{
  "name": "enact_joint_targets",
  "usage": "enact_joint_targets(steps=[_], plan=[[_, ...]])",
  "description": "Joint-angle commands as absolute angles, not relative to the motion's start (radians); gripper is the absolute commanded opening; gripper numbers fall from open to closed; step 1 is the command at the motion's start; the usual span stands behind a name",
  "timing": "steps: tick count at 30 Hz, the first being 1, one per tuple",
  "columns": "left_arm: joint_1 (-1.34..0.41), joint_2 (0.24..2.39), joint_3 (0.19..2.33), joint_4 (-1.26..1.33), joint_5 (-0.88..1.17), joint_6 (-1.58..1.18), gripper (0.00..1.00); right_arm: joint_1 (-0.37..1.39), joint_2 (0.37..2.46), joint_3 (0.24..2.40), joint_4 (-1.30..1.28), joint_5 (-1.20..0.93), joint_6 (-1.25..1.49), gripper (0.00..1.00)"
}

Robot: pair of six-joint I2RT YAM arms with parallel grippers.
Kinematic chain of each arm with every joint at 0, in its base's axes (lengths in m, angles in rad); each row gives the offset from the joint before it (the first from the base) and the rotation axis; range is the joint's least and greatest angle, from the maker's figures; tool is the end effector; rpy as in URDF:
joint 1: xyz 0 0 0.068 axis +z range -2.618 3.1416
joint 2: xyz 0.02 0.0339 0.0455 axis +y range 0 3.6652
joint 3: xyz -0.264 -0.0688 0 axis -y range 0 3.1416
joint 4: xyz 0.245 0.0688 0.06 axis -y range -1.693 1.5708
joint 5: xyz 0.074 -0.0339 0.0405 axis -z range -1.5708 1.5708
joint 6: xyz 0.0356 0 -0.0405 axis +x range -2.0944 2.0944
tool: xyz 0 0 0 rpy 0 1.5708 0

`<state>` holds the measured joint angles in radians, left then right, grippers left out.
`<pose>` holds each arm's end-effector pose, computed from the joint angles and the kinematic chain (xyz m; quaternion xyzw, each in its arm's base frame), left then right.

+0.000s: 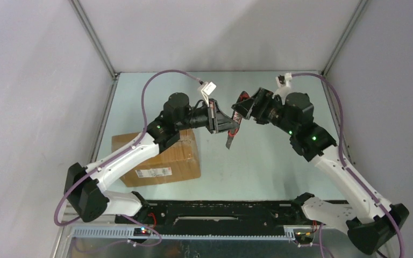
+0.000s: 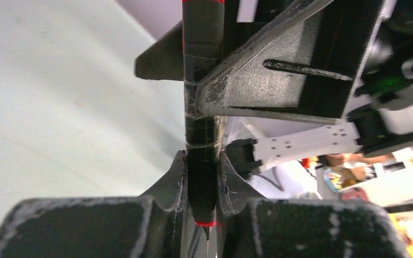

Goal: Unpack the express box
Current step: Pick up the knife from the center of the board.

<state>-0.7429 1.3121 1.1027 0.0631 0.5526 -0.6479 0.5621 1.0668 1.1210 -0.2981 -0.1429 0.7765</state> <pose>0.2140 -0.2219 0.3613 0.2127 0.7189 -0.5614 0.3505 0.2003 0.1321 0.3915 0.0404 0.7861 0.4252 0.4468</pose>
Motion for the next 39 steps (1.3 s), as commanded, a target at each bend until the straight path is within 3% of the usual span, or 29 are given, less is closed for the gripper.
enact_joint_targets(steps=[1, 7, 16, 20, 24, 25, 26, 28, 30, 32, 35, 39], plan=[[-0.733, 1.263, 1.052, 0.32, 0.7, -0.826, 0.0, 0.482, 0.983, 1.008, 0.001, -0.321, 0.859, 0.8], [-0.734, 1.278, 1.01, 0.414, 0.747, -0.936, 0.0, 0.455, 0.984, 0.962, 0.21, -0.406, 0.937, 0.76], [-0.721, 1.288, 1.038, 0.34, 0.815, -0.913, 0.0, 0.449, 0.974, 0.941, 0.206, -0.528, 0.925, 0.56], [-0.709, 1.289, 1.046, 0.319, 0.853, -0.906, 0.0, 0.446, 0.946, 0.929, 0.171, -0.584, 0.906, 0.54], [-0.71, 1.3, 1.057, 0.319, 0.9, -0.911, 0.0, 0.445, 0.941, 0.924, 0.171, -0.604, 0.926, 0.41], [-0.71, 1.302, 1.056, 0.317, 0.916, -0.912, 0.0, 0.444, 0.939, 0.924, 0.177, -0.597, 0.929, 0.35], [-0.71, 1.305, 1.054, 0.314, 0.927, -0.913, 0.0, 0.441, 0.939, 0.923, 0.18, -0.591, 0.932, 0.22], [-0.71, 1.305, 1.058, 0.298, 0.939, -0.915, 0.2, 0.434, 0.937, 0.923, 0.184, -0.577, 0.942, 0.0], [-0.71, 1.296, 1.053, 0.293, 0.934, -0.916, 0.39, 0.429, 0.932, 0.923, 0.177, -0.548, 0.951, 0.0], [-0.71, 1.285, 1.041, 0.295, 0.921, -0.914, 0.68, 0.426, 0.925, 0.923, 0.171, -0.514, 0.96, 0.0], [-0.711, 1.269, 1.008, 0.327, 0.9, -0.933, 0.74, 0.421, 0.916, 0.923, 0.174, -0.472, 0.983, 0.0], [-0.71, 1.26, 0.963, 0.387, 0.875, -0.973, 0.65, 0.415, 0.917, 0.917, 0.224, -0.46, 1.014, 0.0]])
